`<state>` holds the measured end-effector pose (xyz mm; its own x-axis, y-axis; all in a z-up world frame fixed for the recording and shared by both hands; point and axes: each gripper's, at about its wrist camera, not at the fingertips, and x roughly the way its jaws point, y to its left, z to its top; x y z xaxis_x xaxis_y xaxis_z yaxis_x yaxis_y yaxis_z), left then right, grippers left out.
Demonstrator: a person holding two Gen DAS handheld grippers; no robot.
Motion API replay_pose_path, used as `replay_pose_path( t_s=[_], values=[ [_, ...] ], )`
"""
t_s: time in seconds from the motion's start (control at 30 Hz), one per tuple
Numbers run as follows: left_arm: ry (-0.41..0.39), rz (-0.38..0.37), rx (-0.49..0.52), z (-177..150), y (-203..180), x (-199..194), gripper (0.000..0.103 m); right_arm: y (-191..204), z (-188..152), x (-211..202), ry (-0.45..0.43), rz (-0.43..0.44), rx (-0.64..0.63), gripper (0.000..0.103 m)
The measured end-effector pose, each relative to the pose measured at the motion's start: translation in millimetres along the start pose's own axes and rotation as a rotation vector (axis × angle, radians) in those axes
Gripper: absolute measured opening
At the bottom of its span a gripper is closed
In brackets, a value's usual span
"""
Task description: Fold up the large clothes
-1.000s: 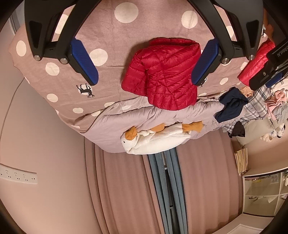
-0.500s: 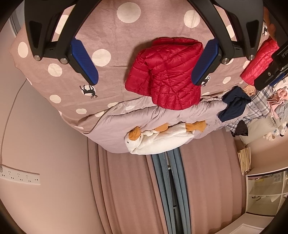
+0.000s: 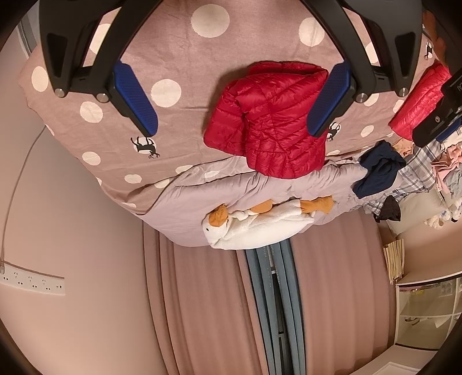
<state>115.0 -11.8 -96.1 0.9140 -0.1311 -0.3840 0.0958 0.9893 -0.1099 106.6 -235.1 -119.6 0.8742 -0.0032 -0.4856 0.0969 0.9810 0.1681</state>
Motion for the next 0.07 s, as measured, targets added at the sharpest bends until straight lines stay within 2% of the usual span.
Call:
replay_pose_path(
  t_s=[0.07],
  values=[
    [-0.001,-0.001,-0.002,0.0,-0.1,-0.2,0.102,0.2,-0.1,0.5,0.000,0.002,-0.001,0.103]
  ],
)
